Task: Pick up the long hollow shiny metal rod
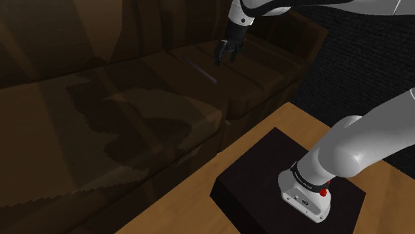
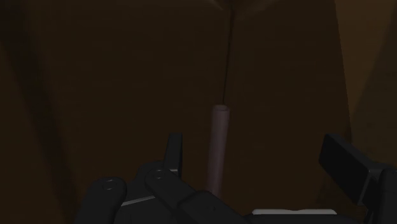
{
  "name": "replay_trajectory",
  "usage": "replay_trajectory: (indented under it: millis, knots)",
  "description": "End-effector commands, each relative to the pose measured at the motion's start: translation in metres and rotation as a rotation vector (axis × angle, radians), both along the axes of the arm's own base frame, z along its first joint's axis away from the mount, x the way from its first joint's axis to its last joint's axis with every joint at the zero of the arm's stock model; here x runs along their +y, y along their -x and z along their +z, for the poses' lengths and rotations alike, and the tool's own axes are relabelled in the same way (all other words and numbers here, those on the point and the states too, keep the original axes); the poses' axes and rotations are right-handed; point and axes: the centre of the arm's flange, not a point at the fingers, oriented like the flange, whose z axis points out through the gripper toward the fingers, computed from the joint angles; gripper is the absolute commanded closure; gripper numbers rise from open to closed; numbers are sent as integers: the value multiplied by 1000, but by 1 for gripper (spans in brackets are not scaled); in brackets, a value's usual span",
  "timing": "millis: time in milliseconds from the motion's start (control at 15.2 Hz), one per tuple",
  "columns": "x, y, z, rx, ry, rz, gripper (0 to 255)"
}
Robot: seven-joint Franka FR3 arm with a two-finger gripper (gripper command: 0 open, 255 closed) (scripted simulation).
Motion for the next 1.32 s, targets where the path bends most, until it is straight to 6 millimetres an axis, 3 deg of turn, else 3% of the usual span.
replay_trajectory:
  millis: [0, 528, 1056, 1188, 1254]
  knots:
    - [-1, -23, -14, -2, -5, -7, 0]
    - [-1, -115, -64, -10, -22, -32, 0]
    - [-1, -116, -105, -10, -22, -33, 0]
    - [-1, -116, -105, -10, -22, -33, 0]
    - [-1, -115, -104, -10, -22, -33, 255]
